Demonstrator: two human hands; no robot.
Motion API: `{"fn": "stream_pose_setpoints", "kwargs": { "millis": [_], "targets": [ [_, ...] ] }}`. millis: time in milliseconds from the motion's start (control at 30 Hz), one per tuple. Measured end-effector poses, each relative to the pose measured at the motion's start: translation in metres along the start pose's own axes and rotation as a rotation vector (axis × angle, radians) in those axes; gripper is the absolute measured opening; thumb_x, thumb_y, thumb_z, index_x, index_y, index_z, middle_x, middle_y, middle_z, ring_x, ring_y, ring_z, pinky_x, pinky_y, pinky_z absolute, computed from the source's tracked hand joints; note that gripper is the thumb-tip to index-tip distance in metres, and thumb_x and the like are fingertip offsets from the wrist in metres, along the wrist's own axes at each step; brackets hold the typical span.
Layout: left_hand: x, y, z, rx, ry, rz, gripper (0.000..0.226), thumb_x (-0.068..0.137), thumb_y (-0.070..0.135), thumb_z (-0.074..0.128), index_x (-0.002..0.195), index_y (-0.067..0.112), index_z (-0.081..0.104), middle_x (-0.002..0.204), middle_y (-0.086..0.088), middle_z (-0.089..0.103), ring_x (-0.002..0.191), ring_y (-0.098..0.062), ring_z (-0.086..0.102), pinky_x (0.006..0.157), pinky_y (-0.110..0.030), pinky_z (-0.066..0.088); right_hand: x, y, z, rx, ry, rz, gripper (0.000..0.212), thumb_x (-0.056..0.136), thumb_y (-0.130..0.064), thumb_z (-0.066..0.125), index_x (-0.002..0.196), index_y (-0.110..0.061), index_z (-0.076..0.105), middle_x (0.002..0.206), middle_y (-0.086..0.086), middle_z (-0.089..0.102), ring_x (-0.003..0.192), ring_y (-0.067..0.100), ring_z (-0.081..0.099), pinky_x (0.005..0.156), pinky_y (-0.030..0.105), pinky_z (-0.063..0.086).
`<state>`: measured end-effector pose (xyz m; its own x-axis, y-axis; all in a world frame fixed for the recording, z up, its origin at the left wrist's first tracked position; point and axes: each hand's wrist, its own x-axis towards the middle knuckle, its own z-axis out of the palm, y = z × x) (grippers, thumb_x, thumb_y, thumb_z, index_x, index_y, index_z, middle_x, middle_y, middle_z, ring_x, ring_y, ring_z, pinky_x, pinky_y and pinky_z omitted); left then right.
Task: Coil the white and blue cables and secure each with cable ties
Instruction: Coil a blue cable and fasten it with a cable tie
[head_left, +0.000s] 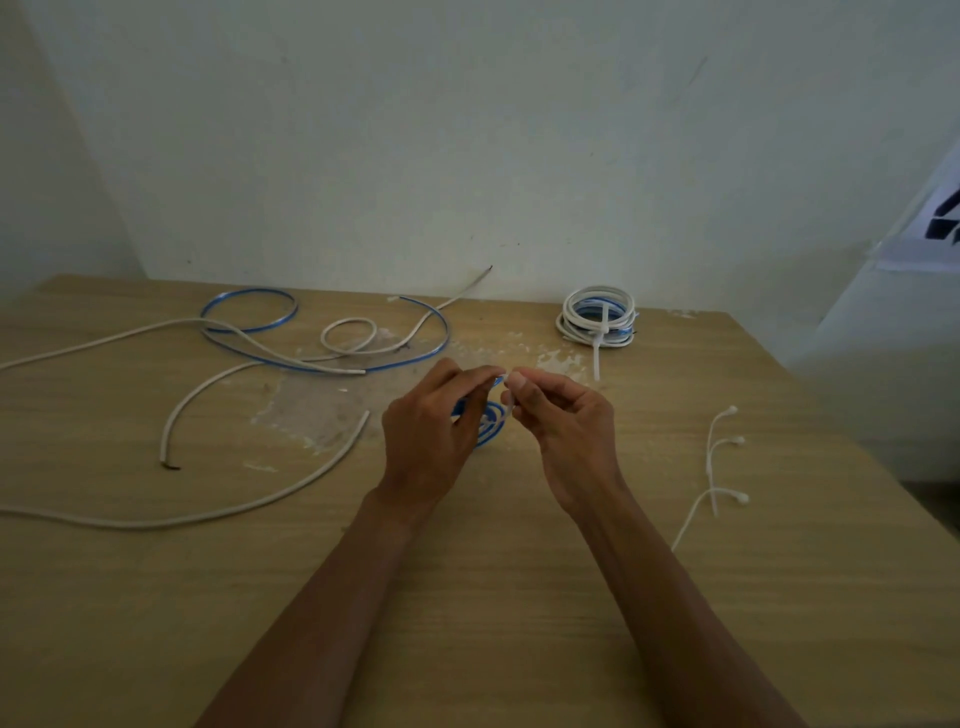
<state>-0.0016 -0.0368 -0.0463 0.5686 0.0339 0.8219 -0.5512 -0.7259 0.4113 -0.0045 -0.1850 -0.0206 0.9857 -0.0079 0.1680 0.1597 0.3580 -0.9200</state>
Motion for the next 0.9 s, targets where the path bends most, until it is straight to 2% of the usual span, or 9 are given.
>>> {"fn": "stream_pose_setpoints", "kwargs": {
  "millis": [233, 400, 533, 633, 733, 900],
  "targets": [
    [0.000, -0.001, 0.000, -0.007, 0.004, -0.024, 0.022, 0.101, 0.029, 0.058, 0.117, 0.021, 0.072, 0.095, 0.001, 0.067, 0.075, -0.018, 0.069, 0.057, -0.039, 0.056, -0.002, -0.002, 0.002, 0.024, 0.019, -0.045, 0.019, 0.078, -0.014, 0.076, 0.096, -0.005, 0.076, 0.081, 0.013, 0.073, 0.078, 0.018, 0.068, 0.077, 0.026, 0.056],
    [-0.001, 0.001, 0.000, 0.014, -0.003, -0.001, 0.021, 0.100, 0.026, 0.061, 0.117, 0.022, 0.071, 0.095, 0.002, 0.067, 0.074, -0.017, 0.069, 0.055, -0.039, 0.056, -0.001, -0.002, 0.002, -0.005, 0.020, -0.029, 0.009, 0.085, -0.006, 0.074, 0.093, -0.008, 0.077, 0.079, 0.011, 0.073, 0.076, 0.016, 0.067, 0.074, 0.024, 0.055],
    [-0.002, -0.001, -0.001, 0.013, -0.003, -0.019, 0.020, 0.100, 0.026, 0.061, 0.115, 0.021, 0.072, 0.096, 0.003, 0.068, 0.076, -0.016, 0.069, 0.057, -0.038, 0.056, -0.003, 0.000, 0.003, -0.018, 0.023, 0.018, 0.007, 0.087, -0.008, 0.073, 0.093, -0.008, 0.077, 0.079, 0.012, 0.071, 0.075, 0.018, 0.063, 0.073, 0.026, 0.054],
    [-0.003, -0.001, -0.001, 0.021, -0.010, -0.006, 0.019, 0.099, 0.025, 0.063, 0.114, 0.018, 0.073, 0.095, 0.003, 0.068, 0.074, -0.015, 0.068, 0.057, -0.037, 0.056, -0.005, 0.001, 0.003, -0.121, 0.047, -0.029, 0.011, 0.088, -0.013, 0.075, 0.096, -0.007, 0.077, 0.082, 0.012, 0.074, 0.076, 0.021, 0.067, 0.072, 0.028, 0.055],
    [-0.005, 0.004, 0.002, 0.029, -0.021, 0.015, 0.018, 0.099, 0.024, 0.063, 0.112, 0.016, 0.073, 0.093, 0.002, 0.068, 0.070, -0.015, 0.068, 0.054, -0.035, 0.056, -0.005, 0.002, 0.002, -0.316, 0.106, -0.161, 0.013, 0.089, -0.015, 0.075, 0.099, -0.009, 0.077, 0.083, 0.005, 0.077, 0.077, 0.021, 0.074, 0.068, 0.027, 0.059],
    [-0.006, 0.004, 0.002, 0.026, 0.001, 0.010, 0.017, 0.098, 0.021, 0.064, 0.109, 0.013, 0.074, 0.093, 0.001, 0.070, 0.071, -0.013, 0.068, 0.056, -0.031, 0.056, -0.009, 0.008, 0.008, -0.407, 0.118, -0.201, 0.013, 0.090, -0.017, 0.074, 0.100, -0.009, 0.078, 0.085, 0.000, 0.077, 0.076, 0.014, 0.074, 0.068, 0.028, 0.060]
  ]
}}
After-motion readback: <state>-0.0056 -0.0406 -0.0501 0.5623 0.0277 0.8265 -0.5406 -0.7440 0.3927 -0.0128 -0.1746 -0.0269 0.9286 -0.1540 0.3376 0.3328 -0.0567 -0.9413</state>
